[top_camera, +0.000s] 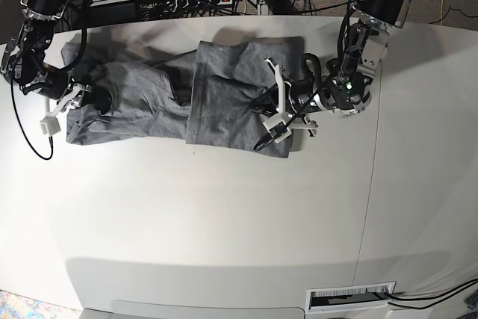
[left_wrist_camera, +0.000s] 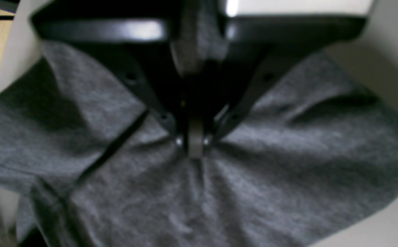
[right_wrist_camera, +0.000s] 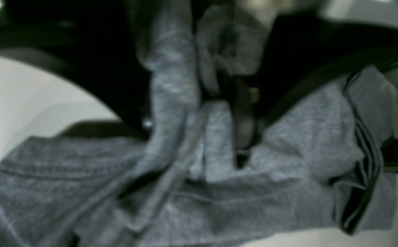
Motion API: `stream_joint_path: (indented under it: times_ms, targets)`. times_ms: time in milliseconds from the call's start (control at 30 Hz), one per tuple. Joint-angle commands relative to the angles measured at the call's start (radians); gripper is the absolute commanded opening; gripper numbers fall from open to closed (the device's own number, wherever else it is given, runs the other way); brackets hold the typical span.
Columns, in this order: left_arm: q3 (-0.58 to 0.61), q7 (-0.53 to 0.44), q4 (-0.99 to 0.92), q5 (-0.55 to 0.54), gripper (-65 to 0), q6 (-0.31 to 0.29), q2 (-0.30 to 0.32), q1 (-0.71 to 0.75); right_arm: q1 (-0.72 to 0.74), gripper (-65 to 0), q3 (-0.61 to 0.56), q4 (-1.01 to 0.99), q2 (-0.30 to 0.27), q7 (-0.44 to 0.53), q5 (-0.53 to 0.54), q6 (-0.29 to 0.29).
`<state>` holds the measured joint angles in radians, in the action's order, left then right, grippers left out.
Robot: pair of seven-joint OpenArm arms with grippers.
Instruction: Fold the T-shirt properly
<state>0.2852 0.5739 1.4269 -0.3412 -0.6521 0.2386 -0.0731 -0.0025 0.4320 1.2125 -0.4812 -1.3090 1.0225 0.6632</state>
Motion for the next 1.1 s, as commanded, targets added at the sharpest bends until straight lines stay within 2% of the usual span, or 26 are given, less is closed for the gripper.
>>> stream_joint_path:
  times_ms: [0,100,300,467,533,733,867,1067]
  targets:
    - [0.009,0.106,-0.010,0.072,-65.0,0.000,0.008,0.013,0.001,-47.3,-0.003,0.003,-0.013,-0.046,-0.035,-0.005]
    - [0.009,0.105,-0.010,0.072,-65.0,0.000,0.008,0.012,0.003,-65.0,-0.003,0.003,-0.024,-0.050,-0.032,-0.005]
    - [0.009,0.105,-0.010,0.013,-65.0,0.001,0.008,0.015,0.005,-65.0,0.022,0.014,-0.059,-0.078,0.076,-0.004]
    - [0.009,0.106,-0.010,-0.082,-65.0,0.000,0.008,0.015,0.005,-65.0,0.098,0.095,-0.062,-0.086,0.145,0.000]
    - [0.009,0.106,-0.010,-0.107,-65.0,0.000,0.008,0.015,0.005,-65.0,0.116,0.153,-0.061,-0.087,0.173,0.019]
    - [0.009,0.106,-0.010,-0.146,-65.0,-0.002,-0.027,0.016,0.005,-65.0,0.119,0.335,-0.053,-0.087,0.182,0.029]
    - [0.011,0.106,-0.010,-0.145,-65.0,-0.002,-0.071,0.024,0.002,-65.0,0.117,0.399,-0.005,-0.087,0.198,0.031]
    - [0.016,0.105,-0.010,-0.105,-65.0,-0.002,-0.127,0.028,0.002,-65.0,0.117,0.407,0.113,-0.087,0.240,0.035]
